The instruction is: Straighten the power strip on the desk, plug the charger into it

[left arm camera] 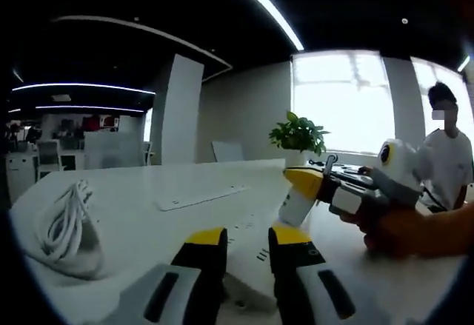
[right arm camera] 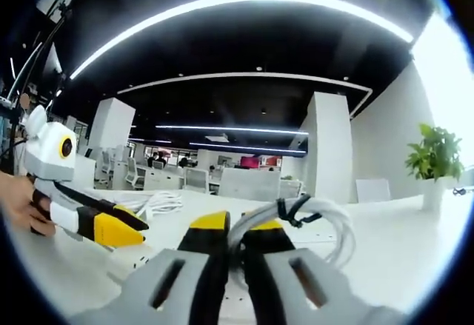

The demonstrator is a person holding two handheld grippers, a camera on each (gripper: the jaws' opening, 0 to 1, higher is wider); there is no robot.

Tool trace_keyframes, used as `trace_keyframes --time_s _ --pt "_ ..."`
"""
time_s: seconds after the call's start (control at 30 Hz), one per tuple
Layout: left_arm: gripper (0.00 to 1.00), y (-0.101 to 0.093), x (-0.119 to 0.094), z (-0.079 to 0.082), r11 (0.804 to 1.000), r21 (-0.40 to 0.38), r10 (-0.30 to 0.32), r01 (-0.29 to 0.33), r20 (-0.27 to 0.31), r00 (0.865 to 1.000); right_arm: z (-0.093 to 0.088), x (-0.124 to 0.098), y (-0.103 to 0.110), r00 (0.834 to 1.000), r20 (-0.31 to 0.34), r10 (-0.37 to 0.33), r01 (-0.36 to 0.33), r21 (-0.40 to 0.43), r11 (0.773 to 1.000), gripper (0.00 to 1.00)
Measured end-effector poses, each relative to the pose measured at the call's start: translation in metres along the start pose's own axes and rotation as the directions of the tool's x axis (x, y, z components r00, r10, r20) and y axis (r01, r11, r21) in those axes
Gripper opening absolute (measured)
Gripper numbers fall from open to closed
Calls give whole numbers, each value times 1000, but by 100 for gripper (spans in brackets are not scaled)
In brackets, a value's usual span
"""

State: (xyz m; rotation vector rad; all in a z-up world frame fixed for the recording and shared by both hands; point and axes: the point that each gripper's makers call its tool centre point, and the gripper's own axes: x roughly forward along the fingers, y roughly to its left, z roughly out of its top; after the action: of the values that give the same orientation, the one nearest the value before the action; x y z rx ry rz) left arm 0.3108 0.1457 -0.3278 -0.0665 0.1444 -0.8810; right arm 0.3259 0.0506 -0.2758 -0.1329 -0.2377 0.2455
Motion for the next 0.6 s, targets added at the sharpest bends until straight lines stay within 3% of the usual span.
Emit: trace_keyframes --time_s 0.23,0.4,0.5,0.6 --pt "26 4 0 -1 999 34 5 -5 -10 1000 1 -1 3 1000 2 0 0 -34 999 7" --pt "26 2 -1 -3 999 47 3 -2 -18 1000 0 2 8 1000 -22 19 -21 -85 996 21" --pt "26 0 -1 -4 998 55 -2 3 -20 1000 0 1 7 999 -30 17 -19 -73 997 21" --pt "26 -1 -2 -4 999 50 -6 6 -17 1000 -1 0 -1 999 -50 3 -3 -11 1000 20"
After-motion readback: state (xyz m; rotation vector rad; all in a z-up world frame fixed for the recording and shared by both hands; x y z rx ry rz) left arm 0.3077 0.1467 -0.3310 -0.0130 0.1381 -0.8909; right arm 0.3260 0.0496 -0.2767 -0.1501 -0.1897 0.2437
